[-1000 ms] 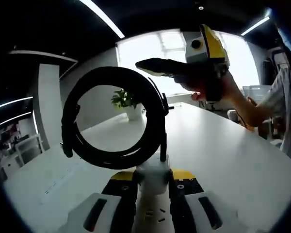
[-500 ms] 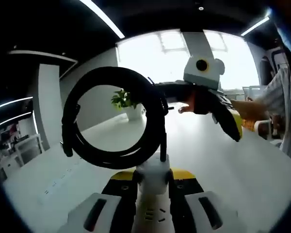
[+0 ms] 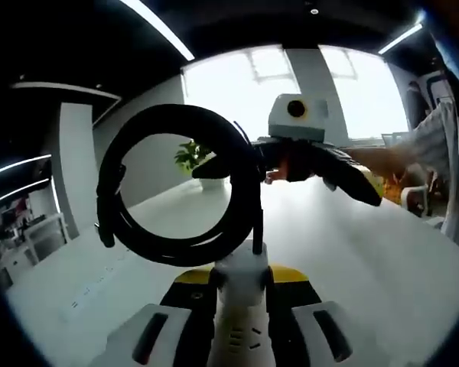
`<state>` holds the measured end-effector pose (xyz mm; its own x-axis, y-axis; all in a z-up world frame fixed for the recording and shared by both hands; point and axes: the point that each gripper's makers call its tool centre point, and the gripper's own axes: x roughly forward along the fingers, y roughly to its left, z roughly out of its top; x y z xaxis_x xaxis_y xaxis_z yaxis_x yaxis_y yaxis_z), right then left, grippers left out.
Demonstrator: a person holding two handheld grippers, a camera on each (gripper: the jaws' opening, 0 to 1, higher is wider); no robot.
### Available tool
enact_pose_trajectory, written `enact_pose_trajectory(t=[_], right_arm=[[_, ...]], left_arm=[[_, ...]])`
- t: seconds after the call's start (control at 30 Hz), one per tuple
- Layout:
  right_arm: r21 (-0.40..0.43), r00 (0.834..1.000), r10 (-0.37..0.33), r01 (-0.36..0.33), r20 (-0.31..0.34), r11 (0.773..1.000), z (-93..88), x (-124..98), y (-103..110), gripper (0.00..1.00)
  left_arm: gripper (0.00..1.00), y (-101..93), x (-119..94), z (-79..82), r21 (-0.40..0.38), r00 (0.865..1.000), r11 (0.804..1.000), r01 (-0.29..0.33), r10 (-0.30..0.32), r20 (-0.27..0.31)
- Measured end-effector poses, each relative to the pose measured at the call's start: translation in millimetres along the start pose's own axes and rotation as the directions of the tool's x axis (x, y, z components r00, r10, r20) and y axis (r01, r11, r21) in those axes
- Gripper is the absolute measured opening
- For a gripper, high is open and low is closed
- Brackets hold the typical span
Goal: Straighten the power strip on the desk, plug the charger into it
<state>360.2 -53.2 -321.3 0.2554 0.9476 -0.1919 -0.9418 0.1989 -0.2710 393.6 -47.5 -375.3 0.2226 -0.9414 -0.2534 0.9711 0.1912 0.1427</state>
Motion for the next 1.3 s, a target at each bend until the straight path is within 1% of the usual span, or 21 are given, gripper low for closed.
enact_pose_trajectory(t=[0.1, 0.17, 0.27, 0.4, 0.5, 0.7, 0.83, 0.93, 0.97, 1.0, 1.1, 1.17, 1.3], right_arm=[[0.016, 1.000, 0.015, -0.015, -0.014, 1.000, -8.0, 2, -4, 0.76], [0.032, 0.999, 0.027, -0.027, -0.024, 0.999, -13.3, 5, -7, 0.69], [0.054, 0.999, 0.034, -0.032, -0.035, 0.998, -19.7, 10, -12, 0.64], [0.068, 0.999, 0.041, -0.039, -0.023, 0.997, -22.7, 16, -20, 0.52], [0.086, 0.999, 0.047, -0.046, -0.014, 0.995, -24.7, 20, -23, 0.50], [0.113, 0.998, 0.062, -0.060, -0.009, 0.992, -32.4, 26, -25, 0.38], [0.115, 0.998, 0.060, -0.058, -0.011, 0.992, -34.4, 30, -27, 0.33], [0.123, 0.996, 0.094, -0.092, -0.006, 0.988, -33.3, 34, -21, 0.26], [0.115, 0.992, 0.124, -0.123, -0.001, 0.986, -32.4, 34, -16, 0.24], [0.107, 0.994, 0.106, -0.105, -0.002, 0.989, -32.5, 35, -20, 0.24], [0.116, 0.993, 0.116, -0.116, 0.005, 0.986, -32.7, 35, -20, 0.23], [0.105, 0.993, 0.119, -0.119, 0.004, 0.987, -32.2, 34, -19, 0.23], [0.113, 0.993, 0.120, -0.119, 0.004, 0.986, -32.3, 34, -20, 0.22]], left_arm=[[0.23, 0.2, 0, 0.1, 0.001, 1.000, 1.000, 0.001, -0.001, 0.002], [0.23, 0.2, 0, 0.2, 0.001, 1.000, 1.000, 0.002, -0.002, 0.002], [0.23, 0.1, 1, 0.3, 0.001, 1.000, 1.000, 0.003, -0.003, 0.003], [0.23, 0.2, 1, 0.4, 0.007, 1.000, 1.000, 0.006, -0.006, -0.004], [0.23, 0.3, 1, 0.4, 0.006, 1.000, 1.000, 0.007, -0.007, -0.003], [0.23, -1.0, 1, 0.3, 0.001, 1.000, 1.000, 0.010, -0.010, 0.004], [0.23, -1.1, 1, 0.3, -0.003, 1.000, 1.000, 0.013, -0.013, 0.005], [0.23, -0.7, 1, 0.2, -0.004, 1.000, 1.000, 0.015, -0.015, 0.005], [0.23, -0.3, 1, 0.1, -0.003, 1.000, 1.000, 0.016, -0.016, 0.004], [0.23, -0.3, 1, 0.0, -0.003, 1.000, 1.000, 0.017, -0.017, 0.004], [0.24, 0.3, 0, 0.3, -0.004, 1.000, 1.000, 0.017, -0.017, 0.006], [0.24, 0.2, 1, 0.5, -0.004, 1.000, 1.000, 0.016, -0.016, 0.005], [0.25, 1.5, 1, 0.8, -0.017, 1.000, 1.000, -0.002, 0.002, 0.000]])
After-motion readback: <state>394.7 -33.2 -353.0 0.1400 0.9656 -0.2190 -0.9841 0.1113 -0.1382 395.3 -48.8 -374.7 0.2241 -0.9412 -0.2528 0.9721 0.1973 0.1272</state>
